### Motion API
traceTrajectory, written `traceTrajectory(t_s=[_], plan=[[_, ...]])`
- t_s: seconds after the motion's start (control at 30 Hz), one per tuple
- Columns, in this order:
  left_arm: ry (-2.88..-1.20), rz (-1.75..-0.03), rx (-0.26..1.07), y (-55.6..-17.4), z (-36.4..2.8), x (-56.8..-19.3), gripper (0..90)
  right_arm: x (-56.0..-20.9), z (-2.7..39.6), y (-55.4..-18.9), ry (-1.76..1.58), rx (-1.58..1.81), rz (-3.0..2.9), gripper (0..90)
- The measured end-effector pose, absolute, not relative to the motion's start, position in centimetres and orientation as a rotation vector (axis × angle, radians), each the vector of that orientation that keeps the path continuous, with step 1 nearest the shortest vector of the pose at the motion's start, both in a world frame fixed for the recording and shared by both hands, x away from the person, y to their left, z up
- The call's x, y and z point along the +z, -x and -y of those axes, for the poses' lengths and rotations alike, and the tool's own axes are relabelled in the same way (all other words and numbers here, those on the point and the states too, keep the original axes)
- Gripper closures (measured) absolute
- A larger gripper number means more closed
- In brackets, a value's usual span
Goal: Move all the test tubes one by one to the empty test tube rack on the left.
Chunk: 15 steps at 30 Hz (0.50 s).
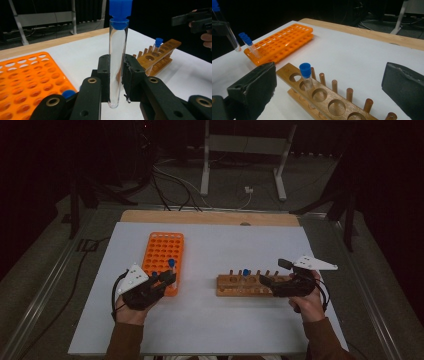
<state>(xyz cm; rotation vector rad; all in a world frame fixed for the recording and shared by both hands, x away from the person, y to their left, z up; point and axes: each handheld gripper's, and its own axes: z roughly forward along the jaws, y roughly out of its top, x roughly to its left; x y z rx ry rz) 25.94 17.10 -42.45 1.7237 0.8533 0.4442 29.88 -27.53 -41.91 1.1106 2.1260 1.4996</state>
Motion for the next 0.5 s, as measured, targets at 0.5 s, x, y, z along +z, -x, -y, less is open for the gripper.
traceTrajectory(t_s=[0.5], plan=[[-1.681, -0.943, 0.478, -25.8, -20.5, -42.9, 78.2, -41.9, 27.6, -29.9, -1.108, 1.504, -2.123, 0.0]])
